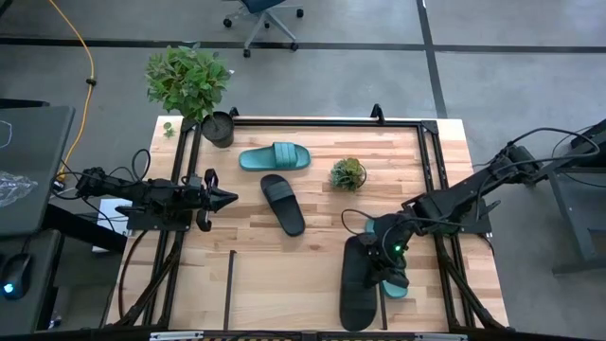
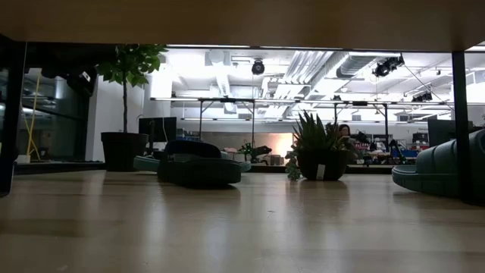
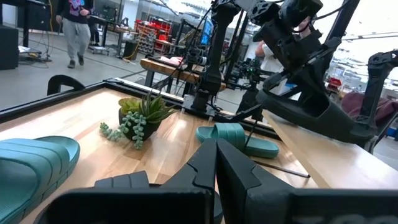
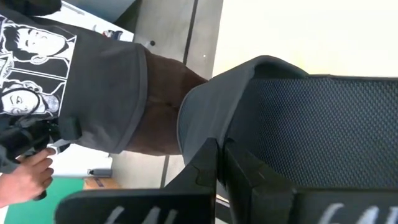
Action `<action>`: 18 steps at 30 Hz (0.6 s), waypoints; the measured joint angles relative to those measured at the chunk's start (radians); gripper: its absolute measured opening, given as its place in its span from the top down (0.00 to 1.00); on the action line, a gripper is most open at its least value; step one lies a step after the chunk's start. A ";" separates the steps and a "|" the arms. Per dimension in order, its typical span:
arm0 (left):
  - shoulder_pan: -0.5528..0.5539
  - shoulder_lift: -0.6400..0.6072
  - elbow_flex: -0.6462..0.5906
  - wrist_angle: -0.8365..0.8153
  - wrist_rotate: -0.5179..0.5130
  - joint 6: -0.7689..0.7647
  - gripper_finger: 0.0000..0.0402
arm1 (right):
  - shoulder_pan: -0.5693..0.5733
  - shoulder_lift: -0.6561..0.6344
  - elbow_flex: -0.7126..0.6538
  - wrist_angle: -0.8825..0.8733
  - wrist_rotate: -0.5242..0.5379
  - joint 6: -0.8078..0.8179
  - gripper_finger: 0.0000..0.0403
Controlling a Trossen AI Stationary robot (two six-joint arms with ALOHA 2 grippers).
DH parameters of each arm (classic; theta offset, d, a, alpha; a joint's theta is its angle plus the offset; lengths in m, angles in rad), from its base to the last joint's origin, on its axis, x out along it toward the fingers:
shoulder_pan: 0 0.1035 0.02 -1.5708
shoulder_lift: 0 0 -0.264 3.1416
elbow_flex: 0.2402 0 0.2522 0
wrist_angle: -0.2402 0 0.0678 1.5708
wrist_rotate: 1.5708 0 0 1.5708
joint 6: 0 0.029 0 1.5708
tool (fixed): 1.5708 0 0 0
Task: Pick and place slides into the shelf
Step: Put the top black slide on the shelf
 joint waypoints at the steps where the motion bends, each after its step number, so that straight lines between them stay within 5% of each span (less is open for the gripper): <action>1: 0.000 0.000 0.000 0.000 0.000 0.000 1.00 | 0.002 0.000 0.000 0.002 -0.001 0.000 1.00; 18: 0.000 0.000 0.000 0.000 0.000 0.002 1.00 | 0.029 0.000 0.000 0.000 0.008 0.033 1.00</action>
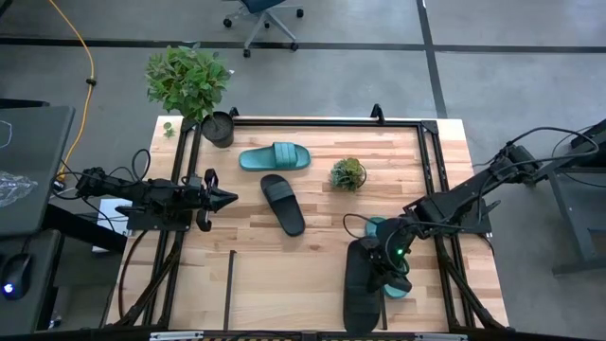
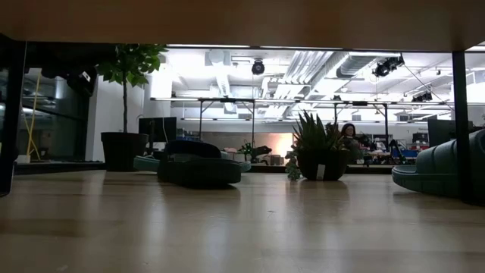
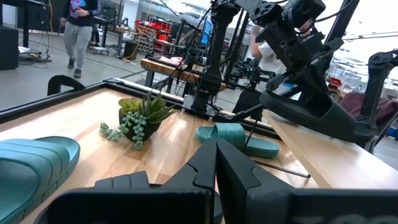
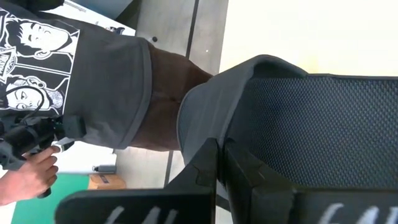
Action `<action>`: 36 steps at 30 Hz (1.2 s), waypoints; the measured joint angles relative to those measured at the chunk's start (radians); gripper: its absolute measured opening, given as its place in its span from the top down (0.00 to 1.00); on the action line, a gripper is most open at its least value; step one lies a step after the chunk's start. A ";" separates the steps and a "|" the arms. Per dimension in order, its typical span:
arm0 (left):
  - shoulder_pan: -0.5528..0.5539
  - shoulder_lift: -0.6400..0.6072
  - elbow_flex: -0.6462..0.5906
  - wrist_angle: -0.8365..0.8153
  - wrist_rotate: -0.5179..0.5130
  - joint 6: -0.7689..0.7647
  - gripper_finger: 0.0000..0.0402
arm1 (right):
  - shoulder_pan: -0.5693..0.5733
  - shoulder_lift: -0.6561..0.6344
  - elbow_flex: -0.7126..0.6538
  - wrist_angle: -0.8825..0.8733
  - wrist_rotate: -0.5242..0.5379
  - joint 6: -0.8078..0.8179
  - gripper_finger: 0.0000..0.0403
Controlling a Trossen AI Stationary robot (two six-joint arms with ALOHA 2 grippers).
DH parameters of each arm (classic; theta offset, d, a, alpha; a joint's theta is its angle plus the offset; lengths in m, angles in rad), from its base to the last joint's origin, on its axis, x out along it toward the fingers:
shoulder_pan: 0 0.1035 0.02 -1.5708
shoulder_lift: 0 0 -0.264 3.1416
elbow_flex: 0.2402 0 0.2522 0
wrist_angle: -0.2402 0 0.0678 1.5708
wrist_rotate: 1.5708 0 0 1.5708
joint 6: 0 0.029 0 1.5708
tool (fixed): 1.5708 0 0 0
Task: Pick and place slides into the shelf
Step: Put the top black slide on the shelf
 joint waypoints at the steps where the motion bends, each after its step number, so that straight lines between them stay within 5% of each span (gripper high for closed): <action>1: 0.000 0.000 0.000 0.000 0.000 0.000 1.00 | 0.000 0.000 0.000 0.000 0.000 0.000 1.00; 36: 0.000 0.000 0.000 0.000 -0.001 0.011 1.00 | 0.016 0.048 0.000 0.046 0.005 0.045 1.00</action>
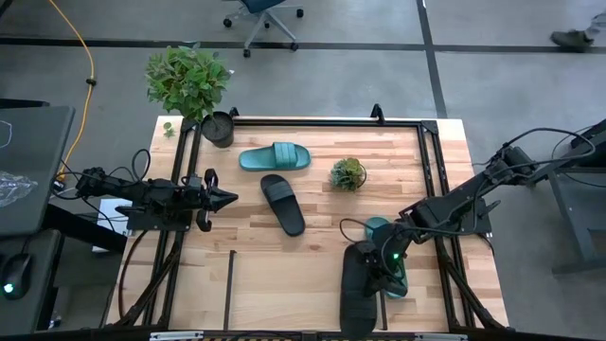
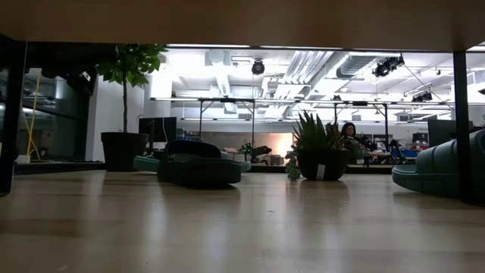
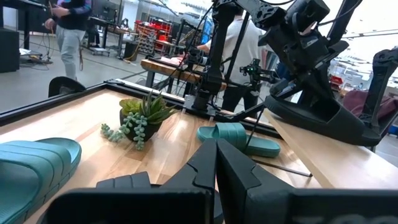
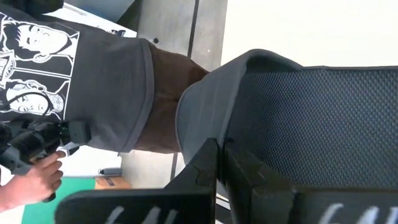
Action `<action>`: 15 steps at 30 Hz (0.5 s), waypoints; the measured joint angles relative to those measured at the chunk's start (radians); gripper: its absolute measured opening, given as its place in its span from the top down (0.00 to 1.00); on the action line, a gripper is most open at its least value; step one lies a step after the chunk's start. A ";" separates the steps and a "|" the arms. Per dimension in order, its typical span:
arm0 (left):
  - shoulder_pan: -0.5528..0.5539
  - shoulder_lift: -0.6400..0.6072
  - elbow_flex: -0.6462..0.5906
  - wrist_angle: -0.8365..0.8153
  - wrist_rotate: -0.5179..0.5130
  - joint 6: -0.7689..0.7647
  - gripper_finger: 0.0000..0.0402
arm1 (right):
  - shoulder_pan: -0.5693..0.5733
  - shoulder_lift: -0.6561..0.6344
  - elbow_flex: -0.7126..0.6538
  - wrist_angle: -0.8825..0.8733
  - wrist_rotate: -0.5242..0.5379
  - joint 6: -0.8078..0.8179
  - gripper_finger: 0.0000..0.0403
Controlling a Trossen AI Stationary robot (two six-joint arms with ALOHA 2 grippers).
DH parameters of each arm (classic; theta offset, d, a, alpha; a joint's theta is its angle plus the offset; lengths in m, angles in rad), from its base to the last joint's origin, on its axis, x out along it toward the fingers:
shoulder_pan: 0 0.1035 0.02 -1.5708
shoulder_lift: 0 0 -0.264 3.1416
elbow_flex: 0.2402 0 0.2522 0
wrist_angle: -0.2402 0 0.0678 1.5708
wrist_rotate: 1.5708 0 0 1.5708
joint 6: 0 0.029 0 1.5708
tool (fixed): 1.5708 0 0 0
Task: Pick and place slides into the shelf
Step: Put the top black slide on the shelf
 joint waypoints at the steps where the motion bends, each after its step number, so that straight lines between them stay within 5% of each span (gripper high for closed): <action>1: 0.000 0.000 0.000 0.000 0.000 0.001 1.00 | 0.001 0.000 0.000 -0.001 0.001 0.002 1.00; 15: 0.000 0.000 0.000 0.000 0.000 0.015 1.00 | 0.002 -0.026 0.000 -0.067 0.003 0.027 1.00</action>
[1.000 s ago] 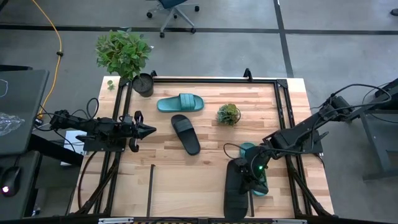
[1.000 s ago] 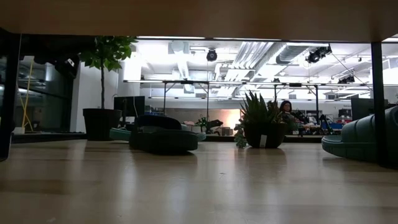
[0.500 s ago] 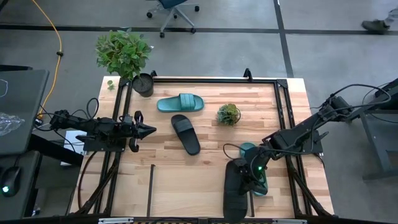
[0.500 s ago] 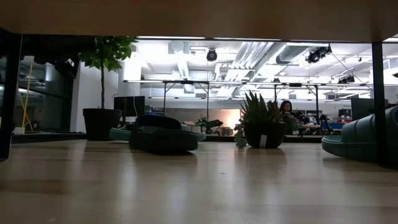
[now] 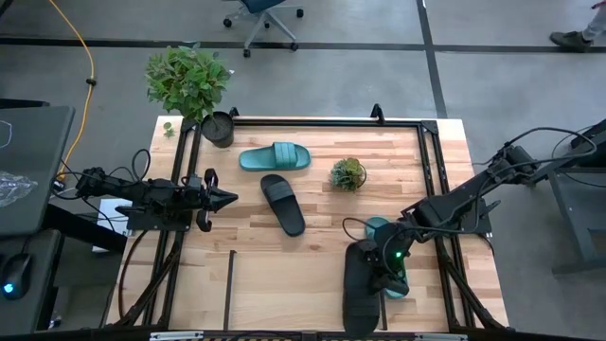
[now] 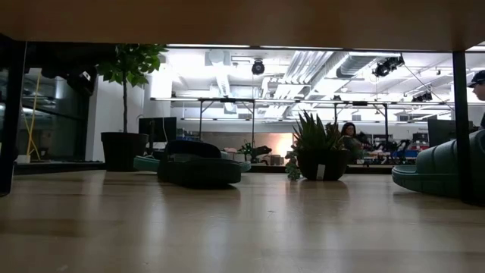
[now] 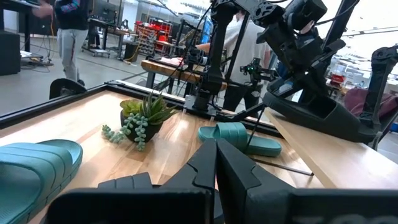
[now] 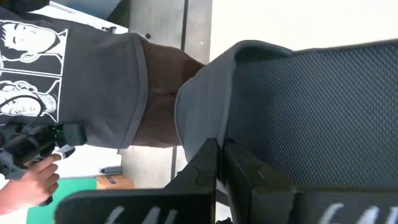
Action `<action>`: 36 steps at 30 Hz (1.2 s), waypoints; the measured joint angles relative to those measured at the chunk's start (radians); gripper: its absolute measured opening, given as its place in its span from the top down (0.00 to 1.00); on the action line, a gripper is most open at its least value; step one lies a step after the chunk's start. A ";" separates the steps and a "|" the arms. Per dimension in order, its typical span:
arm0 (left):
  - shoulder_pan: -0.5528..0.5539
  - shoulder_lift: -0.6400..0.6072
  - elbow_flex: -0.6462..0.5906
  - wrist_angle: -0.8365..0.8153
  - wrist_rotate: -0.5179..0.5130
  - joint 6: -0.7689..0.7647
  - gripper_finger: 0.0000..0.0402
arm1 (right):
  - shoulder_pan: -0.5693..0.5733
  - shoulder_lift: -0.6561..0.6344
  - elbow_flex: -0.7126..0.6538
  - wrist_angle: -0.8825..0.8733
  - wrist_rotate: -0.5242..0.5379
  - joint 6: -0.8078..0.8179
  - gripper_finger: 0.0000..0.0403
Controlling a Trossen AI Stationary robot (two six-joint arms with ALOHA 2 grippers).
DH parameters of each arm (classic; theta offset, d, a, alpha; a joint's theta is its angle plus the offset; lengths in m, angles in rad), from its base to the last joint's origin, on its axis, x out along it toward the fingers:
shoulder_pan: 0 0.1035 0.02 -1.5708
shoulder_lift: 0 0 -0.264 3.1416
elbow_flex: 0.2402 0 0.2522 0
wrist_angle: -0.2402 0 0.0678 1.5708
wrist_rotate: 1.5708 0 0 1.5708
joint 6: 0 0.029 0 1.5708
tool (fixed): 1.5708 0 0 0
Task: Pick and place slides into the shelf
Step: Put the top black slide on the shelf
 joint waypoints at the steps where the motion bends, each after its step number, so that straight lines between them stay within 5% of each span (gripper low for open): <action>1: 0.000 0.000 0.000 0.000 0.000 0.000 1.00 | 0.000 0.000 0.000 0.001 0.000 -0.001 1.00; 36: 0.000 0.000 0.000 0.000 0.000 0.011 1.00 | 0.013 -0.002 0.000 0.007 0.001 0.026 1.00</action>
